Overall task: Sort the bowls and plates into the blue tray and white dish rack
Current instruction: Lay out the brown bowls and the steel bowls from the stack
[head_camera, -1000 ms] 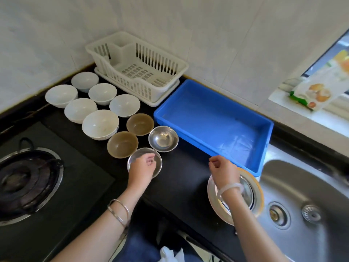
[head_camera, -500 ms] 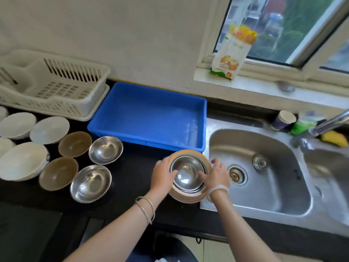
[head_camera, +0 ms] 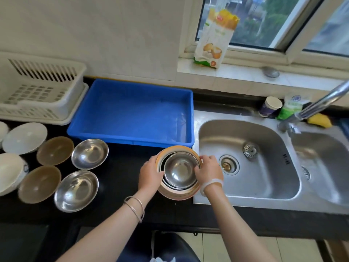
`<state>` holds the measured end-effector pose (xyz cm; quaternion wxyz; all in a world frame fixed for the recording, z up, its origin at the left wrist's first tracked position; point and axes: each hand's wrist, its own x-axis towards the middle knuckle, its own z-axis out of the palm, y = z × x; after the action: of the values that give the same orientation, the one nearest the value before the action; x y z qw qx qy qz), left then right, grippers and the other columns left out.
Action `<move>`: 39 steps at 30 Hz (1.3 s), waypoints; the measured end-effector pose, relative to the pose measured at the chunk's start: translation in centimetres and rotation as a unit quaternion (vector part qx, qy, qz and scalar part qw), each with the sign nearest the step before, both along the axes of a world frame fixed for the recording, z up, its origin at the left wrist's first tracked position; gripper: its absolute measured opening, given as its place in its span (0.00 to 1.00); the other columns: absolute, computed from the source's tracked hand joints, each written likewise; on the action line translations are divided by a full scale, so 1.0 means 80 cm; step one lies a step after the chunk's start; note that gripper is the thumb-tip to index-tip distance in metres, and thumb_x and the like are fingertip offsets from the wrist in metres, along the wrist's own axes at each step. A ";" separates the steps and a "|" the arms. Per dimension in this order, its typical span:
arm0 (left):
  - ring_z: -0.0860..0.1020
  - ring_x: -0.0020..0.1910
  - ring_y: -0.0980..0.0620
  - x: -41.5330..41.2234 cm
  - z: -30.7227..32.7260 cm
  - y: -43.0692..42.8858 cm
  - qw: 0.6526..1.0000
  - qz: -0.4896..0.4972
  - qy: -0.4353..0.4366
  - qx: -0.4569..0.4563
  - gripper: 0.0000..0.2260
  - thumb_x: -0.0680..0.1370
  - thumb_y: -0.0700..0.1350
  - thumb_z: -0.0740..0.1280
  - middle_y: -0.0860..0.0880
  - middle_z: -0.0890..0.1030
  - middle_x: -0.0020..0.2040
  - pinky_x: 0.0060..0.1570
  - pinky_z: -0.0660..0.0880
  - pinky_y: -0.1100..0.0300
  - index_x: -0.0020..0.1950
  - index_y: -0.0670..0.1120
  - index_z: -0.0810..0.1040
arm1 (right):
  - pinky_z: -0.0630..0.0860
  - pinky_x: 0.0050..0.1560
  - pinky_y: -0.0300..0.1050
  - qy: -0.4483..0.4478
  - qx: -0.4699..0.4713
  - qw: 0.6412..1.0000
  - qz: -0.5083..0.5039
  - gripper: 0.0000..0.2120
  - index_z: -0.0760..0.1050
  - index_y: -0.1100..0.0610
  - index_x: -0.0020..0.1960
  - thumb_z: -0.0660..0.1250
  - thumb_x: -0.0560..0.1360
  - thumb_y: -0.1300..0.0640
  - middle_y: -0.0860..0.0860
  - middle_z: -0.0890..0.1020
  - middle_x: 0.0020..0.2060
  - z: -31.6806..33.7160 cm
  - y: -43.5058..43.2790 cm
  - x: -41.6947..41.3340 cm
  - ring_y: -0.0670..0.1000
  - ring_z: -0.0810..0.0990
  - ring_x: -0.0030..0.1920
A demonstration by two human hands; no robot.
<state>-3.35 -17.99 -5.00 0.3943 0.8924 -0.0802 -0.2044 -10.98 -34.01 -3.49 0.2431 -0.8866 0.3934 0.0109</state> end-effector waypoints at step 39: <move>0.78 0.37 0.52 0.001 0.031 -0.017 0.992 -0.063 -0.065 0.088 0.10 0.76 0.41 0.63 0.48 0.77 0.42 0.33 0.76 0.60 0.55 0.47 0.66 | 0.73 0.38 0.44 -0.135 0.151 0.976 -0.080 0.08 0.81 0.59 0.38 0.63 0.70 0.63 0.55 0.83 0.35 0.038 -0.029 -0.022 0.59 0.82 0.40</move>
<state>-3.28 -19.34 -2.50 0.2943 0.9283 -0.1428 -0.1767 -12.72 -36.32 -0.43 0.4248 -0.7987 0.4205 -0.0695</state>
